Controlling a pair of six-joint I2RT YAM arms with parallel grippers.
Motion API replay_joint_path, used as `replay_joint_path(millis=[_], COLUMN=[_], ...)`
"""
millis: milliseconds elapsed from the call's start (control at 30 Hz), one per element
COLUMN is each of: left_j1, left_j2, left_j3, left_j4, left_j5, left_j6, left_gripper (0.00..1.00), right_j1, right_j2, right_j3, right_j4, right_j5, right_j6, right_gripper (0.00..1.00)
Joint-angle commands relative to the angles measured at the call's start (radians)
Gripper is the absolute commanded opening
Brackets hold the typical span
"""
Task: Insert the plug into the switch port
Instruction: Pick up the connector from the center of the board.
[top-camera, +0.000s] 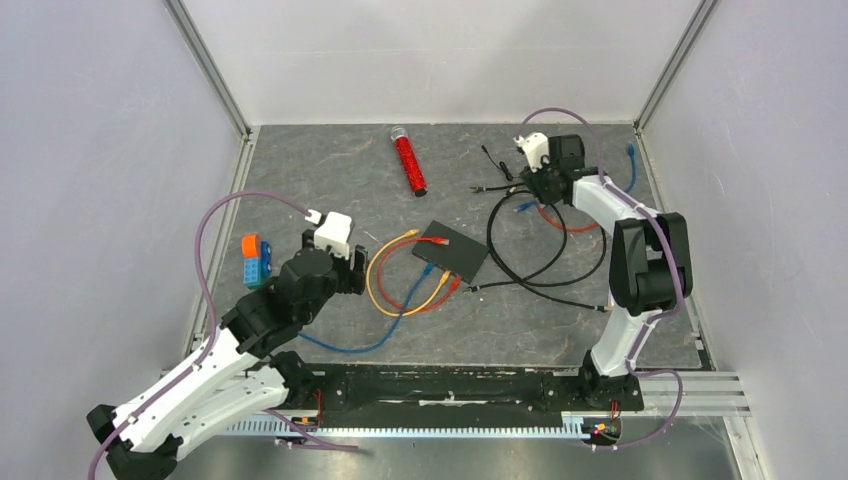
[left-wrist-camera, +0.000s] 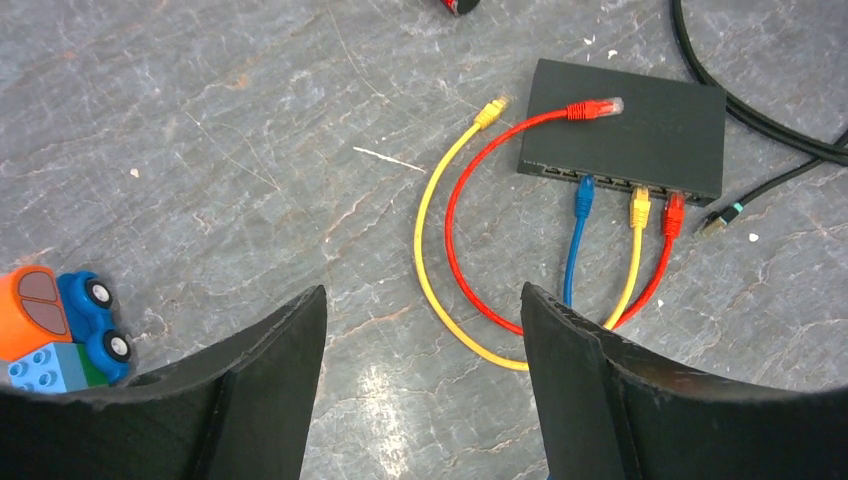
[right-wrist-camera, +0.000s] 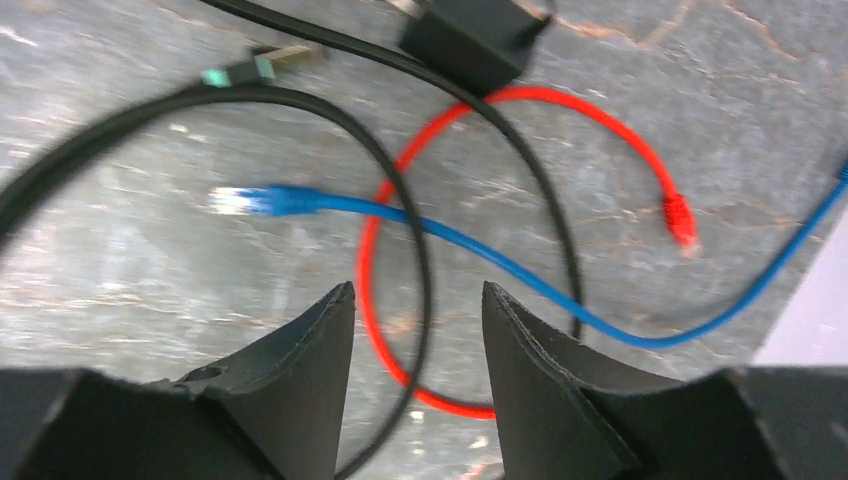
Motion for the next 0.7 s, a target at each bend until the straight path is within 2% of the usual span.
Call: replay_joint_path(millis=[0,100,233,300,433,567,667], left_j1=[0.002,0.002,0.002,0.002,0.002,0.002,0.002], left_j2=[-0.051,-0.067,-0.065,-0.056,-0.048,-0.056,-0.057], left_j3=[-0.021,-0.041,-0.045,-0.042,-0.038,-0.044,-0.048], left_j4=[0.03,0.06,0.068,0.067,0.063,0.062,0.069], left_j5=[-0.043,-0.051,-0.065,-0.073,-0.084,-0.078,-0.069], left_j6=[0.051,0.063,0.069,0.072,0.075,0.073,0.073], left_gripper=[0.76,0.76,0.76,0.76,0.76,0.76,0.76], right_j1=[-0.118,-0.23,-0.338,-0.356,-0.359,-0.362,-0.362], right_j2=[0.036,0.093,0.207,0.235,0.24,0.217,0.186], right_j3=[0.117,0.222,0.359,0.363,0.329,0.289,0.254], right_j4=[-0.047,-0.069,-0.117,-0.113,-0.075,-0.06,-0.081], right_j5=[-0.016,-0.077,-0.132,-0.161,-0.145,-0.375,-0.417], right_j6=[-0.148,-0.017,0.361,0.436,0.41,0.11,-0.045], right_gripper=[0.51,0.5,0.47,0.47,0.5,0.53,0.54])
